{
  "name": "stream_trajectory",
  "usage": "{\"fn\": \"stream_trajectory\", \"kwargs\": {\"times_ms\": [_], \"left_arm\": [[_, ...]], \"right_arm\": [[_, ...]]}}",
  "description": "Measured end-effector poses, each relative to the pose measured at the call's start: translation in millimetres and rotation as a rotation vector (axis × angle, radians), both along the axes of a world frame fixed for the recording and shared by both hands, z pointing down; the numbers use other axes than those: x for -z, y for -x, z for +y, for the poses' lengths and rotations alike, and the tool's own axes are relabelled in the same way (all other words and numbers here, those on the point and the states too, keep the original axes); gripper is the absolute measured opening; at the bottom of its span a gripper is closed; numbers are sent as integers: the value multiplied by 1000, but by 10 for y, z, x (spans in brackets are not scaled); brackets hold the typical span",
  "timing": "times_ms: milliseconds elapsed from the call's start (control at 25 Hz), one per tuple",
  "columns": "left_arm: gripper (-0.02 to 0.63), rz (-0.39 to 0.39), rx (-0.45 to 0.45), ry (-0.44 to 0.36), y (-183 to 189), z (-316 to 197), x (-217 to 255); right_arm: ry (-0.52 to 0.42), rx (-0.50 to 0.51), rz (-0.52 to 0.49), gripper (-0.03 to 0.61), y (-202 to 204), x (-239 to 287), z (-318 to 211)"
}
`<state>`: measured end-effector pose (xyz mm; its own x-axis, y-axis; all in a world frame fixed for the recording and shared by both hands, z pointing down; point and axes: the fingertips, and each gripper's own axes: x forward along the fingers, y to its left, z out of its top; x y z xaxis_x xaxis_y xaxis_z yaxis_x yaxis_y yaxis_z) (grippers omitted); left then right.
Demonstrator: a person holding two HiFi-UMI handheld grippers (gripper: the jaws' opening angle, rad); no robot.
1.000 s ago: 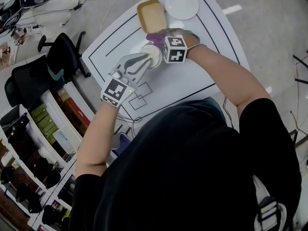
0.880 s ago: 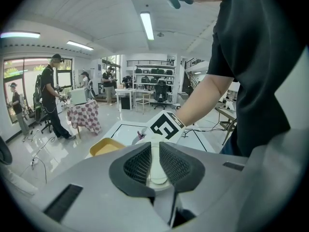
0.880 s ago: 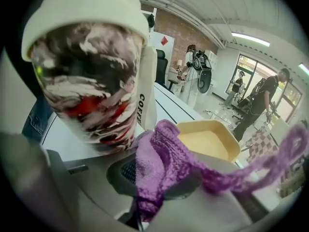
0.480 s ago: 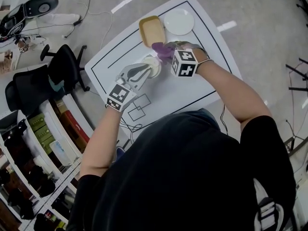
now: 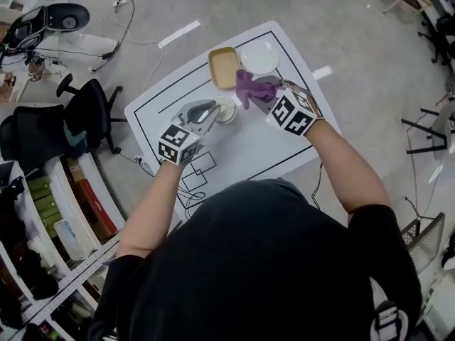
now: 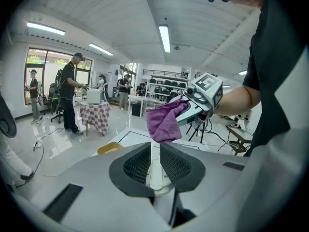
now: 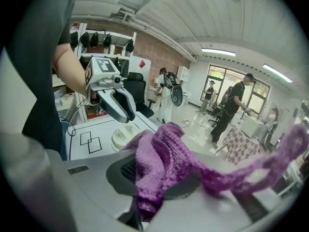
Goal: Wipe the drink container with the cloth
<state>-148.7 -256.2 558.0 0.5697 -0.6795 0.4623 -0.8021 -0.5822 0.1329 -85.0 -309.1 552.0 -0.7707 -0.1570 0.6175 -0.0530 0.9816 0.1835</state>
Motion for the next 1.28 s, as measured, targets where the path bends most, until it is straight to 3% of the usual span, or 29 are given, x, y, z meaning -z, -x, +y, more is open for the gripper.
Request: {"fn": "stream_trajectory", "kwargs": {"times_ms": [200, 560, 920, 1280], "left_arm": [[64, 59, 27, -82, 166, 210, 487], [64, 117, 97, -202, 668, 777, 1219], [49, 163, 142, -337, 1031, 1347, 1781], [44, 151, 156, -358, 1403, 1780, 1855]], "right_arm": [[-17, -85, -101, 75, -1, 560, 217], [58, -209, -258, 75, 148, 1177, 784], [105, -318, -357, 75, 115, 1459, 1232], [115, -398, -383, 75, 35, 1444, 1537]]}}
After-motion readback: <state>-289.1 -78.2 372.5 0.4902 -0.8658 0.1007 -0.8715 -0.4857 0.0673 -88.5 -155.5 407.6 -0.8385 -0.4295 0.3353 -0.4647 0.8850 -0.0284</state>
